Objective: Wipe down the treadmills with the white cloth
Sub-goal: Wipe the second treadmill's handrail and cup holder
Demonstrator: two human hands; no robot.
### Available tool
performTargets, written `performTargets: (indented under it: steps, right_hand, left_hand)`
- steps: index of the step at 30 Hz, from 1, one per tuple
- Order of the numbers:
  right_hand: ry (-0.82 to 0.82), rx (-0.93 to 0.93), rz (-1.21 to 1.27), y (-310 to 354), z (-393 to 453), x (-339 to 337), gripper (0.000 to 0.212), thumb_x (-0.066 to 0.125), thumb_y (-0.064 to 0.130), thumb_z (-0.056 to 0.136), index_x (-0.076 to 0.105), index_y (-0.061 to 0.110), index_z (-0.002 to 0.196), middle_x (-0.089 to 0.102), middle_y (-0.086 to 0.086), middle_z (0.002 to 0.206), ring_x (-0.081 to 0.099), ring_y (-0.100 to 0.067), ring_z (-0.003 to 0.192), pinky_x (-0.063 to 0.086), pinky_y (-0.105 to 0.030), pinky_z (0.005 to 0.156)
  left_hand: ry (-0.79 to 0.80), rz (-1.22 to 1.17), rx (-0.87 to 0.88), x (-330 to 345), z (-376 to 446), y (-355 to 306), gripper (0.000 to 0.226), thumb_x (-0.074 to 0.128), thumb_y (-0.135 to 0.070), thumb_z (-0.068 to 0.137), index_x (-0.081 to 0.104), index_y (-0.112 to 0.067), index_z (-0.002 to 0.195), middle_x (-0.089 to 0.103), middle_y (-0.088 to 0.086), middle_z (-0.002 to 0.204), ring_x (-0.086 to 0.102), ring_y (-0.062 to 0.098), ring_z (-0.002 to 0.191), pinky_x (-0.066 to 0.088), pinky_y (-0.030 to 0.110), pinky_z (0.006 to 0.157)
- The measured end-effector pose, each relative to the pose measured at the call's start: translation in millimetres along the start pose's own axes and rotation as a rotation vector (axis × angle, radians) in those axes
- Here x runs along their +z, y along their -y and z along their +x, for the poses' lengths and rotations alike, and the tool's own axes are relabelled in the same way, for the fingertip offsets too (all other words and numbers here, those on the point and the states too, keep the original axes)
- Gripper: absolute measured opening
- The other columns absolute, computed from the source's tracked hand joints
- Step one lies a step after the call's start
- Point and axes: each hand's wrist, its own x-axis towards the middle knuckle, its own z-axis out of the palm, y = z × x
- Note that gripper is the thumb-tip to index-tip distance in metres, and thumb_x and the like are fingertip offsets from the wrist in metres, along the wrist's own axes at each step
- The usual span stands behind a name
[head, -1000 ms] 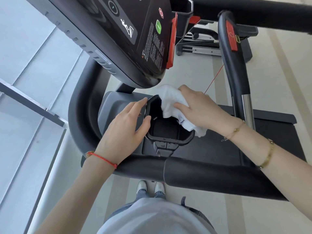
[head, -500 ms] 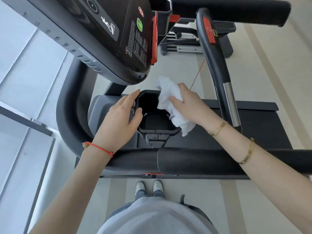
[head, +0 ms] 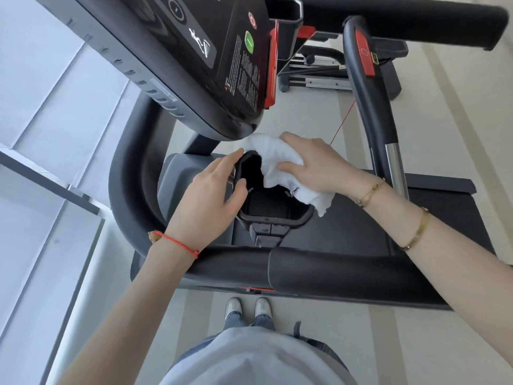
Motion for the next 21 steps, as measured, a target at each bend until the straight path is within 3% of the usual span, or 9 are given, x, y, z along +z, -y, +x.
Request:
performTargets:
  steps: [5,9,13,16,21]
  right_hand:
    - [0.035,-0.132,-0.16,9.2,15.3,1.2,0.027,0.057,0.036,0.093,0.035,0.027,0.081,0.041,0.006,0.061,0.042,-0.015,0.058,0.031,-0.032,0.053]
    - [-0.021,-0.058,-0.066,-1.5,0.6,4.4,0.015,0.052,0.034,0.096,0.048,0.019,0.095,0.051,0.006,0.073,0.05,-0.019,0.069,0.037,-0.031,0.059]
    - [-0.04,-0.019,0.016,-15.6,-18.9,7.2,0.022,0.044,0.034,0.1,0.041,0.013,0.106,0.046,0.006,0.079,0.047,-0.014,0.067,0.029,-0.03,0.054]
    - [-0.001,-0.104,-0.135,-3.8,-2.9,5.5,0.021,0.044,0.036,0.101,0.037,0.016,0.102,0.043,0.005,0.083,0.048,-0.022,0.073,0.031,-0.035,0.059]
    - [-0.072,-0.271,-0.391,21.9,21.2,14.0,0.022,0.041,0.039,0.1,0.039,0.017,0.099,0.058,0.0,0.096,0.044,-0.022,0.07,0.031,-0.035,0.061]
  left_hand:
    - [-0.017,0.004,-0.006,3.0,1.1,3.8,0.05,0.054,-0.024,0.095,0.045,-0.018,0.144,0.062,-0.002,0.116,0.057,0.007,0.096,0.049,0.025,0.089]
    - [-0.016,0.01,-0.005,3.0,1.2,5.3,0.05,0.053,-0.026,0.095,0.045,-0.021,0.144,0.062,-0.006,0.113,0.059,0.008,0.095,0.051,0.028,0.089]
    - [-0.013,0.017,-0.01,3.2,-0.2,6.3,0.051,0.051,-0.029,0.095,0.042,-0.024,0.145,0.061,-0.006,0.105,0.06,0.01,0.09,0.052,0.03,0.087]
    - [-0.012,0.018,-0.013,2.6,0.1,5.2,0.052,0.049,-0.032,0.094,0.043,-0.024,0.145,0.062,-0.001,0.102,0.062,0.016,0.085,0.055,0.036,0.082]
    - [-0.083,0.03,0.02,3.8,-0.4,5.5,0.027,0.054,-0.027,0.09,0.052,-0.027,0.117,0.065,0.006,0.089,0.059,0.015,0.075,0.047,0.031,0.072]
